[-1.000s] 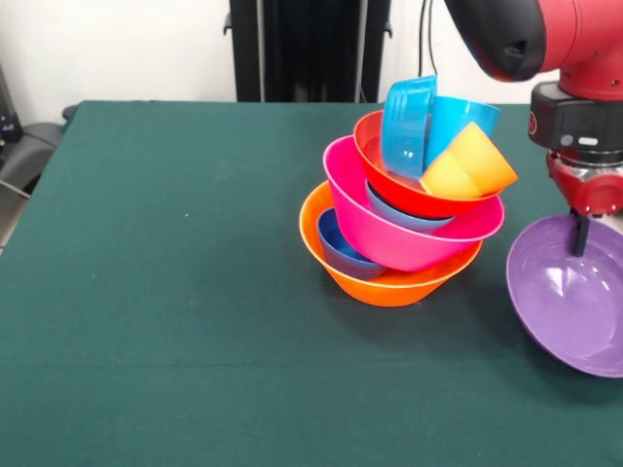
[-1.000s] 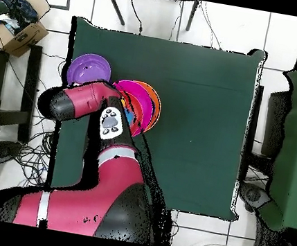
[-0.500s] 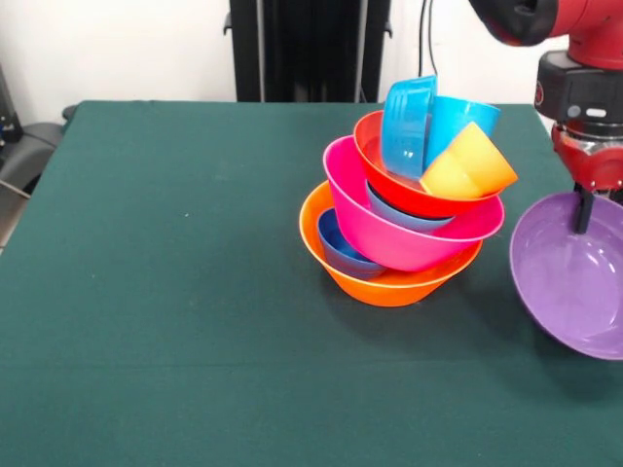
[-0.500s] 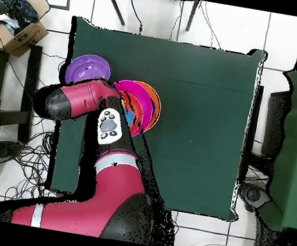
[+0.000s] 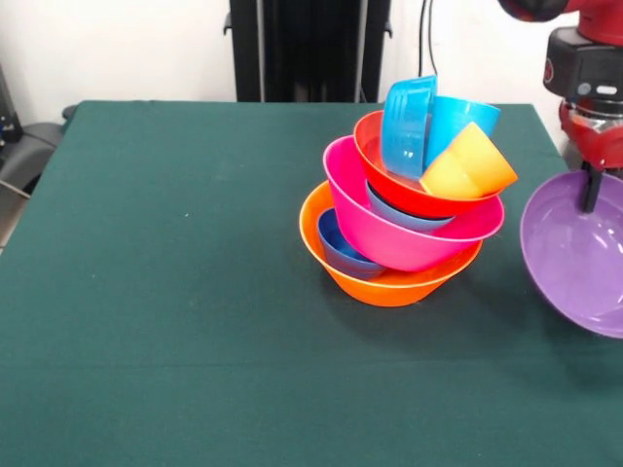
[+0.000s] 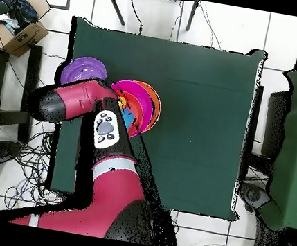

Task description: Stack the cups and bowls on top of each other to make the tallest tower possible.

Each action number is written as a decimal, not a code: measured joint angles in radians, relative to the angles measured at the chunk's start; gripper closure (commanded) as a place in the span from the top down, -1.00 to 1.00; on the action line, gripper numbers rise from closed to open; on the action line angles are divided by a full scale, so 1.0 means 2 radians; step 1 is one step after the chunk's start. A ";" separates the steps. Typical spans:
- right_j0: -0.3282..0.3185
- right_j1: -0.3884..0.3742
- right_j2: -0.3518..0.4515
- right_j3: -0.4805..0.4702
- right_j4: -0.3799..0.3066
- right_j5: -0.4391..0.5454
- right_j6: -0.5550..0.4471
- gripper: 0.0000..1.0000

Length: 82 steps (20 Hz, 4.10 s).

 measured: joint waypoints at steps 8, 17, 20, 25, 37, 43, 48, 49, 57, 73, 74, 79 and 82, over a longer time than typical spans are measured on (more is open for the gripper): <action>-0.006 -0.024 0.022 0.006 0.000 0.005 0.000 -1.00; -0.009 -0.064 0.043 0.009 -0.001 0.005 0.000 -1.00; -0.019 -0.083 0.055 0.015 -0.001 0.010 0.000 -1.00; -0.055 -0.111 0.084 0.031 -0.001 0.013 0.000 -1.00; -0.175 -0.141 0.150 0.076 -0.012 0.036 -0.001 -1.00; -0.213 -0.150 0.178 0.097 -0.030 0.074 -0.008 -1.00; -0.249 -0.168 0.219 0.117 -0.034 0.105 -0.018 -1.00; -0.257 -0.172 0.229 0.119 -0.034 0.109 -0.019 -1.00; -0.299 -0.188 0.283 0.124 -0.039 0.131 -0.036 -1.00; -0.357 -0.182 0.357 0.161 -0.099 0.133 -0.040 -1.00; -0.361 -0.182 0.361 0.164 -0.099 0.133 -0.040 -1.00; -0.389 -0.182 0.387 0.185 -0.101 0.133 -0.040 -1.00; -0.404 -0.183 0.404 0.195 -0.101 0.133 -0.040 -1.00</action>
